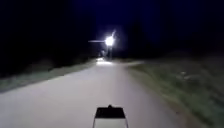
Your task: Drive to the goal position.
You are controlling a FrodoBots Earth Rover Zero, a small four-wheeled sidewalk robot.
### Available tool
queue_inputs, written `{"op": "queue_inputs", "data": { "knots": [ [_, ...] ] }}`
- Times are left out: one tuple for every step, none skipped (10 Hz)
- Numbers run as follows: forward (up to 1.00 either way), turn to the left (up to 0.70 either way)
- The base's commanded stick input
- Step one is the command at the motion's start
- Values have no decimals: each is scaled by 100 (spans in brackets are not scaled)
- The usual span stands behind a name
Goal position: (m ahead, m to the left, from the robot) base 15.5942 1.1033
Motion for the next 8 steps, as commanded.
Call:
{"op": "queue_inputs", "data": {
  "knots": [
    [100,0],
    [100,0],
    [100,0],
    [100,0],
    [100,0],
    [100,0],
    [100,0],
    [100,0]
  ]
}}
